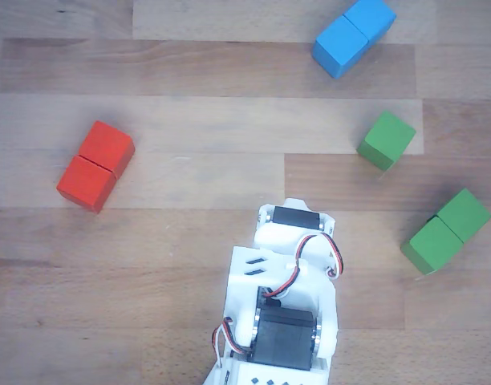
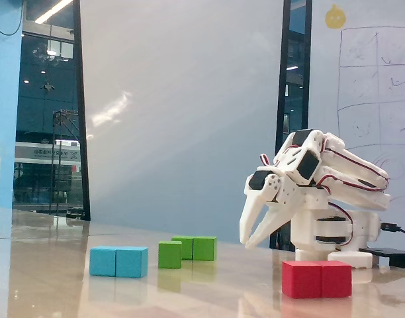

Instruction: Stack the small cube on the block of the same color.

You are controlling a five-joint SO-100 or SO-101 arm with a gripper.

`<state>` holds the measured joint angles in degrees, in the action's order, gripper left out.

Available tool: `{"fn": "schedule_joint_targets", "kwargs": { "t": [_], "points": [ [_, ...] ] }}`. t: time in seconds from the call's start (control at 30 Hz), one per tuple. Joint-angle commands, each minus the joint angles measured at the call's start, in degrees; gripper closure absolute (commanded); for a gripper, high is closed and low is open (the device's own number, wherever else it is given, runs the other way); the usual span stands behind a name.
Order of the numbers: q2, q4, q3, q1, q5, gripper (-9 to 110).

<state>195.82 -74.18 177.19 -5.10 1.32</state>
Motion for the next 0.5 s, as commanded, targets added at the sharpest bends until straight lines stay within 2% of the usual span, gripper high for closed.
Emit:
{"fn": "schedule_joint_targets", "kwargs": {
  "t": [0.0, 0.13, 0.47],
  "points": [
    [1.23, 0.53, -3.69, -0.88, 0.26, 101],
    [-5.01, 2.72, -9.40, -4.66, 0.26, 101],
    [-33.93, 11.43, -29.44, -5.71, 0.26, 101]
  ]
}}
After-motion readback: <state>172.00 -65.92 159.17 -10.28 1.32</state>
